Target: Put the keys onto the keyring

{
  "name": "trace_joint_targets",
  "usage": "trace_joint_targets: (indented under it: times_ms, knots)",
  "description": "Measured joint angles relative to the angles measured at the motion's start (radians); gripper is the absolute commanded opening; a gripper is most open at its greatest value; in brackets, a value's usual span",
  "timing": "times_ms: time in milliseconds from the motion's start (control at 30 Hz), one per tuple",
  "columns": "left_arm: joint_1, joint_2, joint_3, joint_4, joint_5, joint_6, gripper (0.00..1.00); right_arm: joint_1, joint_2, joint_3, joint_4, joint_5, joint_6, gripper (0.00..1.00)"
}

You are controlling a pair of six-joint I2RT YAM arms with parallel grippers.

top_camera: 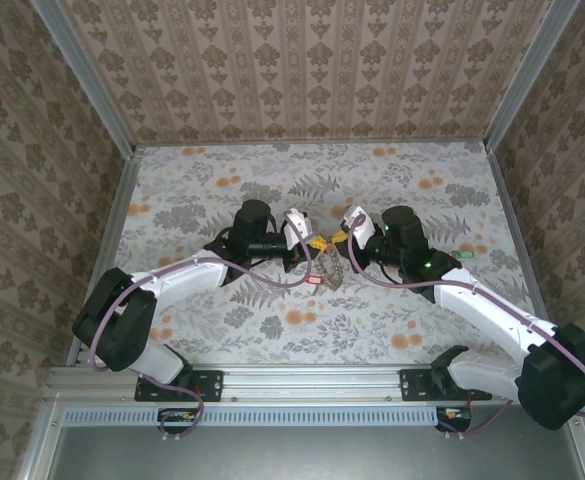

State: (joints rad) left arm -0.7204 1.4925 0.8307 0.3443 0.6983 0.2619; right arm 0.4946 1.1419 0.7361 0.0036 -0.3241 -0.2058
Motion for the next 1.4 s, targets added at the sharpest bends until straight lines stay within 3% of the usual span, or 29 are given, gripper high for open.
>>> trace_joint_targets:
  times_ms: [67, 200, 367, 467, 733, 867, 1067, 1400]
  knots:
    - [0.0, 0.0, 0.0, 0.0, 0.0, 0.0, 0.0, 0.0, 0.0, 0.0, -0.005, 0.0, 0.0, 0.0]
    - [-0.002, 0.0, 0.0, 0.0, 0.0, 0.0, 0.0, 0.0, -0.002, 0.0, -0.014, 0.009, -0.001, 0.17]
    - [-0.011, 0.0, 0.0, 0.007, 0.009, 0.0, 0.0, -0.003, -0.012, 0.0, -0.046, 0.072, -0.004, 0.22]
    - [-0.013, 0.0, 0.0, 0.008, 0.023, 0.0, 0.0, -0.007, -0.033, 0.0, -0.063, 0.104, -0.014, 0.2]
    - [-0.013, 0.0, 0.0, 0.008, 0.043, 0.0, 0.0, -0.011, -0.103, -0.002, -0.091, 0.108, -0.048, 0.27]
    - [-0.013, 0.0, 0.0, 0.006, 0.061, 0.008, 0.0, -0.049, -0.137, -0.003, -0.107, 0.031, -0.079, 0.38]
    - [-0.013, 0.0, 0.0, -0.005, 0.094, 0.027, 0.0, -0.085, -0.123, 0.006, -0.172, -0.135, -0.137, 0.42]
    - [-0.013, 0.0, 0.019, -0.019, 0.129, 0.03, 0.0, -0.085, -0.066, 0.04, -0.18, -0.233, -0.178, 0.33]
